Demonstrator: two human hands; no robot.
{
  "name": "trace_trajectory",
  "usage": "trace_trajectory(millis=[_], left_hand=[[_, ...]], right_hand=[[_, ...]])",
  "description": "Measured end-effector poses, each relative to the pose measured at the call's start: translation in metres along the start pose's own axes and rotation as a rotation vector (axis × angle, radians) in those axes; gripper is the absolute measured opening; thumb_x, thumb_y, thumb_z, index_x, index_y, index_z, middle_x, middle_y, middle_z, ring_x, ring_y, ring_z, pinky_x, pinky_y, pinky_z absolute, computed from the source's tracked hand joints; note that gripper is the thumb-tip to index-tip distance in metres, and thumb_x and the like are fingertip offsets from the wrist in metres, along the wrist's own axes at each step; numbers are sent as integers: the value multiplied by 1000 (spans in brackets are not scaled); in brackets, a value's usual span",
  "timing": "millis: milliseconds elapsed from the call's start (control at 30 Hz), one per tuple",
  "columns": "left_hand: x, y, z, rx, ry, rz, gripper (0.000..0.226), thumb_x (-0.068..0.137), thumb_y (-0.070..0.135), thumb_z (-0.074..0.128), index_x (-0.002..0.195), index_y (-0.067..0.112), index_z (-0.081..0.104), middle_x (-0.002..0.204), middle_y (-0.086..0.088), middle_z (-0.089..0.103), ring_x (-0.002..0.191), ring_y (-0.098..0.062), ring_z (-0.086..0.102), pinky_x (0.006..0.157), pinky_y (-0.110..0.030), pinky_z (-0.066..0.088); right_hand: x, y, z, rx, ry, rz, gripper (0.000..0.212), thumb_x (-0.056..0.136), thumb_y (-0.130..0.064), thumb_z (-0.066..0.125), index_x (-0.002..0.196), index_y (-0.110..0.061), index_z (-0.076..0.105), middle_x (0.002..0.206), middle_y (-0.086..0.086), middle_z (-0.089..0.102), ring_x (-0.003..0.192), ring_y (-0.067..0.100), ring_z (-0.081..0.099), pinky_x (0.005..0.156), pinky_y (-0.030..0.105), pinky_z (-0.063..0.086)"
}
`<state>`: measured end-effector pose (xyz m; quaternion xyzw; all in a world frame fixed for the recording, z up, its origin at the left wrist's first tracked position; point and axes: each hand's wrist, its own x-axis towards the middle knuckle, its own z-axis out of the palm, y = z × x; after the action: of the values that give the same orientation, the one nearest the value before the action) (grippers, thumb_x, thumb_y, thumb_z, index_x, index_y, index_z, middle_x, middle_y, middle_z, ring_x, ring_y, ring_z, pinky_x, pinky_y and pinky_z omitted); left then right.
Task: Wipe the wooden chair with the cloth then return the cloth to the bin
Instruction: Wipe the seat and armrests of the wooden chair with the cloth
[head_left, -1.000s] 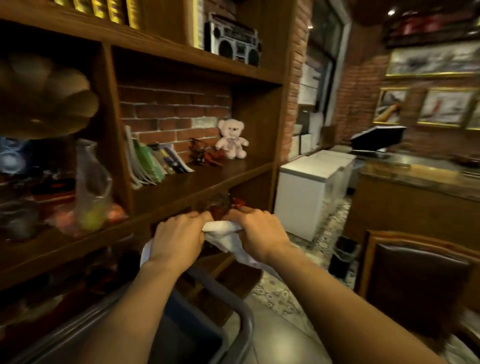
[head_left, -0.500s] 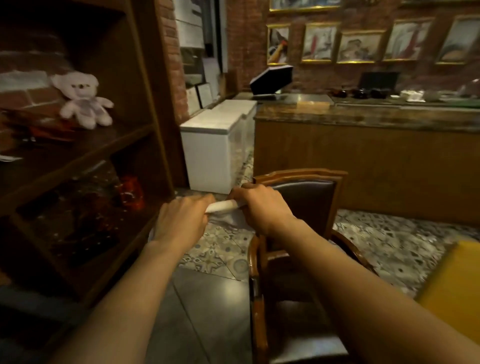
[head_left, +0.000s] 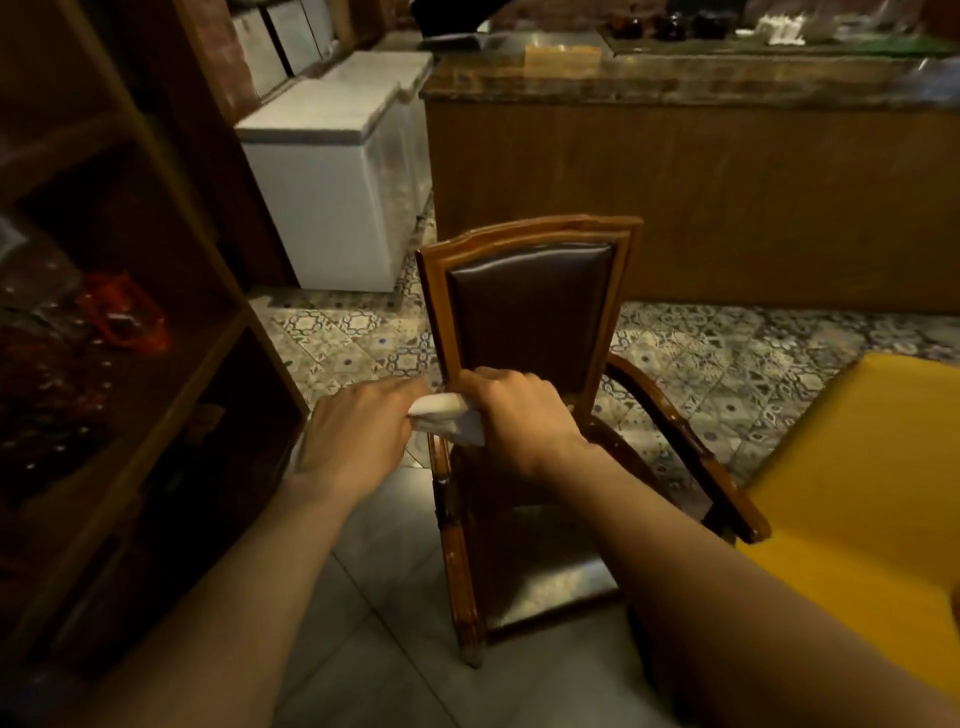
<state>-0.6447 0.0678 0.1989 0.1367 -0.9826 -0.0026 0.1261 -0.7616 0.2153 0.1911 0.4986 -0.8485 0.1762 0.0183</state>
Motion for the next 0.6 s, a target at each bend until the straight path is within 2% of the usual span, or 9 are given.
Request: trace_trajectory(millis=[167,233,300,400,500,600], left_hand=[[-16,-21,76,-64,-70,-10,40,90,19,66,126,38,61,109,6,71,96,-24,67,64,-34,44],[-27,-33,111,-107,-106,-1,50,89,16,68,131,40,58,113,8,71,97,-21,67,68,-36,53],[-37,-42,148,-142,-141,-8,61,87,12,70,137,42,53,115,9,71,96,-19,68,72,-39,58],[-44,-54,202,-194,-159,9,69,81,7,75,138,38,53,113,6,73,92,-18,69,69,-37,60],[-50,-61,250,-296,-199,30,70,81,7,72,141,36,51,126,6,69,105,-17,67,79,-36,59],[-52,-65,290,-450,-289,5,62,90,22,57,148,39,41,143,11,56,127,-11,53,98,-27,45]], right_hand=[[-6,16,79,19,-70,58,45,90,-33,71,132,-33,55,122,-2,66,105,23,65,79,40,54],[-11,21,112,27,-96,73,44,93,-35,67,135,-34,53,129,-3,65,114,22,62,85,40,53],[-16,27,145,41,-128,95,47,95,-32,64,141,-33,50,141,-3,59,127,22,55,96,40,50],[-20,38,192,40,-152,145,55,96,-20,63,147,-31,45,154,-3,46,145,21,37,112,38,38],[-29,44,233,60,-159,207,59,94,-16,63,149,-26,44,157,1,42,148,23,31,116,42,37],[-40,48,272,63,-259,241,61,98,-20,57,154,-30,33,163,1,32,151,23,25,114,44,38]])
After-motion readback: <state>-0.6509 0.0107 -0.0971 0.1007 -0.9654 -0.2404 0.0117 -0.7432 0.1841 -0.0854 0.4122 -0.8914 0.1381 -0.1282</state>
